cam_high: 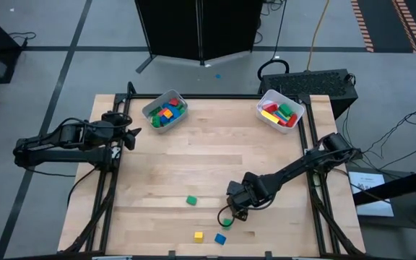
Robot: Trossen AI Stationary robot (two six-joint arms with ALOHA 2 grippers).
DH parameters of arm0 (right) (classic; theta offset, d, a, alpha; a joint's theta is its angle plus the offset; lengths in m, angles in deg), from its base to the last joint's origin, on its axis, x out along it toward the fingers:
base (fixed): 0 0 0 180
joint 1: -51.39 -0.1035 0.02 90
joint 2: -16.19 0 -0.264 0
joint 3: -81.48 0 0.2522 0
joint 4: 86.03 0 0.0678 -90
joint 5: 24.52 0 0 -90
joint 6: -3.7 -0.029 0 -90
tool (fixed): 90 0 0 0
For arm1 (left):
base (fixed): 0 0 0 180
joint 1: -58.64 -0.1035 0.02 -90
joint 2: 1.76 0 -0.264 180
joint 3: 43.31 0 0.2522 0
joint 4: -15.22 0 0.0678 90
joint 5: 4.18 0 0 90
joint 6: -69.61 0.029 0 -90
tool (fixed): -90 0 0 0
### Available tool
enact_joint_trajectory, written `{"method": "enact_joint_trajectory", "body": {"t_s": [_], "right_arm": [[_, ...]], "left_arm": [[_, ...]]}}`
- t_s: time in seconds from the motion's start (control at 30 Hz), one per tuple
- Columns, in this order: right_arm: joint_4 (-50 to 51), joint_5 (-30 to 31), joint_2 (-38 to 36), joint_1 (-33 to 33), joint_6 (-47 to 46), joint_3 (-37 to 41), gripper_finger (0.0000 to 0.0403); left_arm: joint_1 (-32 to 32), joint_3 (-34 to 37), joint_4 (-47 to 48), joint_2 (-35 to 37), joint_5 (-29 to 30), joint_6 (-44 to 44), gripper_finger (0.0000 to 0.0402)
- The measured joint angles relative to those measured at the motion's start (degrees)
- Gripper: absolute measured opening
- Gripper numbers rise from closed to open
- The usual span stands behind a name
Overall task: Sort blocks by size
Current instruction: Put the 4 stud blue game piece into the gray bin
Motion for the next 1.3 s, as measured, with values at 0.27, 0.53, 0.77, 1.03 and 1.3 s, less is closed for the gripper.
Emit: {"method": "enact_joint_trajectory", "body": {"t_s": [0.27, 0.53, 0.77, 1.03, 1.3], "right_arm": [[-4.6, -1.2, 0.0, 0.8, -0.3, 4.7, 0.0297], [-10.4, -1.9, -0.4, 3.3, 0.4, 7.5, 0.0277], [-10.7, -4.4, -0.2, 6.0, 4.5, 7.5, 0.0181], [-17.0, -7.0, 0.2, 10.0, 7.3, 6.9, 0.0116], [-24.1, -4.2, 0.2, 20.7, 13.5, -1.6, 0.0116]], "left_arm": [[0.0, 0.0, 0.0, 0.0, 0.4, 0.0, 0.0281], [0.0, 0.0, 0.0, 0.0, 0.5, 0.0, 0.0281], [0.0, 0.0, 0.0, 0.0, 0.7, 0.0, 0.0281], [0.0, 0.0, 0.0, 0.0, 0.7, 0.0, 0.0281], [0.0, 0.0, 0.0, 0.0, 0.8, 0.0, 0.0281]]}}
